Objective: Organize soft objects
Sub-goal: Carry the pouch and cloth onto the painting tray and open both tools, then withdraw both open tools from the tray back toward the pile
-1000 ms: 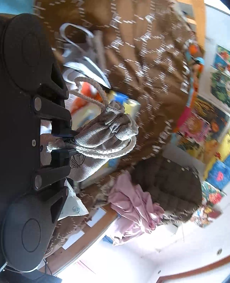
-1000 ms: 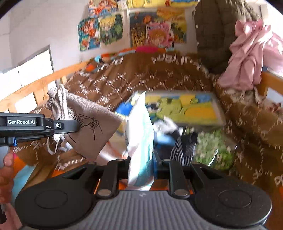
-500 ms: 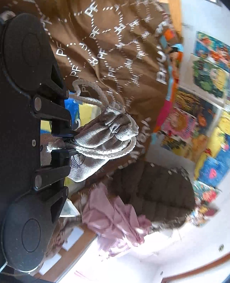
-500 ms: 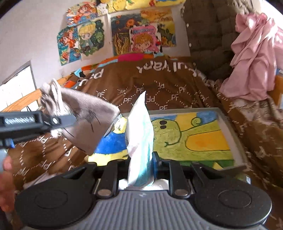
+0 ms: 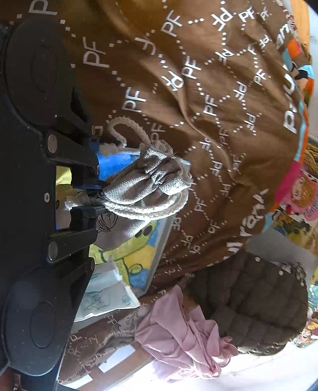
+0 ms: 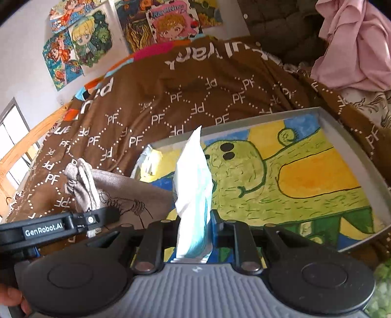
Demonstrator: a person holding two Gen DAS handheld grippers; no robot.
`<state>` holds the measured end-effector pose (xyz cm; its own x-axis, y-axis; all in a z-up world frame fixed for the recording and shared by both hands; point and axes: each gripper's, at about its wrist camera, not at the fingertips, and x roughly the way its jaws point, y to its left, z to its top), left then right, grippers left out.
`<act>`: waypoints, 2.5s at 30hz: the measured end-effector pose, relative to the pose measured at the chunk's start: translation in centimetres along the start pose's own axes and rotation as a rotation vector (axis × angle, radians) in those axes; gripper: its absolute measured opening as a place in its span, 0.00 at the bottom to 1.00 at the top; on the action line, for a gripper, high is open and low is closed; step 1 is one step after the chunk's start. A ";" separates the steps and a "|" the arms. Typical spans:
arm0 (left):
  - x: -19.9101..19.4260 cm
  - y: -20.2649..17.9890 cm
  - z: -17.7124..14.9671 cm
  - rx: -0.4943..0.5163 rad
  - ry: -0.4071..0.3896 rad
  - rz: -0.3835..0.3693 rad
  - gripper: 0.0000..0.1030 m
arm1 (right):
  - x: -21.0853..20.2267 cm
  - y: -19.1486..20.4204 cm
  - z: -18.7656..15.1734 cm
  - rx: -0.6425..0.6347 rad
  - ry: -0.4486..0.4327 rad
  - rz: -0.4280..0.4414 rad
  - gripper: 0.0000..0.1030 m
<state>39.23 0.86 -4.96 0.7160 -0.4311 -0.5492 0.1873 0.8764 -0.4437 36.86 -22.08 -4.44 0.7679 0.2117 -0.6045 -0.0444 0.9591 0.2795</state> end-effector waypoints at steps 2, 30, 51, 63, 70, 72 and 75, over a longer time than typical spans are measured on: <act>0.5 0.2 -0.1 0.001 0.014 0.011 0.12 | 0.6 0.1 -0.1 0.003 0.017 -0.005 0.21; -1.6 -1.0 0.4 0.034 -0.049 0.045 0.69 | -3.0 0.6 -0.8 -0.069 -0.059 -0.093 0.84; -18.7 -7.1 -2.9 0.176 -0.340 0.112 0.99 | -19.2 2.7 -3.8 -0.162 -0.359 -0.034 1.00; -26.0 -7.9 -9.0 0.187 -0.343 0.149 0.99 | -26.2 3.1 -9.6 -0.189 -0.387 -0.001 1.00; -28.3 -6.8 -13.7 0.156 -0.276 0.170 0.99 | -28.1 3.4 -12.9 -0.179 -0.341 0.009 1.00; -28.8 -6.9 -14.7 0.151 -0.263 0.186 0.99 | -28.5 3.6 -13.7 -0.181 -0.326 0.010 1.00; -29.6 -6.8 -15.4 0.146 -0.263 0.193 0.99 | -29.1 3.9 -14.7 -0.196 -0.310 0.012 1.00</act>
<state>6.41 4.33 3.36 0.8926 -0.2015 -0.4034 0.1125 0.9658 -0.2336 4.96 -21.77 3.27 0.9225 0.1848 -0.3389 -0.1528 0.9811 0.1190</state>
